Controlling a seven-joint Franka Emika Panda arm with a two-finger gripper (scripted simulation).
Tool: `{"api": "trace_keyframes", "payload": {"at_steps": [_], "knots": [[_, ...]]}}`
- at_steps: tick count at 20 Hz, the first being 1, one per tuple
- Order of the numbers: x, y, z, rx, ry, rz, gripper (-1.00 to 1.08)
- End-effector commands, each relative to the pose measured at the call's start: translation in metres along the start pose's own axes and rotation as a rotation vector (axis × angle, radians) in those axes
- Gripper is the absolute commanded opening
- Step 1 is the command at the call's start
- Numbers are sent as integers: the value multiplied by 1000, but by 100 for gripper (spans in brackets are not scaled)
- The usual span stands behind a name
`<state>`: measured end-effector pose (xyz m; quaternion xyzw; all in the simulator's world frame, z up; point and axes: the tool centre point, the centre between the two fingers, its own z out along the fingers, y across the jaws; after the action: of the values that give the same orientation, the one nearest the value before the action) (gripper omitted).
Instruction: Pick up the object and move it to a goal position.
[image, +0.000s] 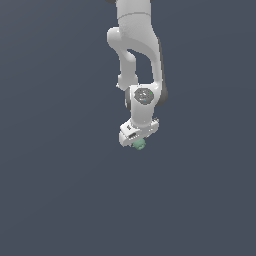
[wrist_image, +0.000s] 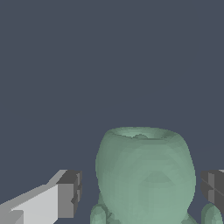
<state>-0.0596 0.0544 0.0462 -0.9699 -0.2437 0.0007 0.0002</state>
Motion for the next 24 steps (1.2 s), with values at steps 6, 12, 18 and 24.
{"api": "trace_keyframes", "payload": {"at_steps": [6,12,18,24], "knots": [[1,1,6,-1,1,0,-100],[1,1,6,-1,1,0,-100],[1,2,1,-2,2,0,-100],[-1,7,-23,-2,2,0,-100]]}}
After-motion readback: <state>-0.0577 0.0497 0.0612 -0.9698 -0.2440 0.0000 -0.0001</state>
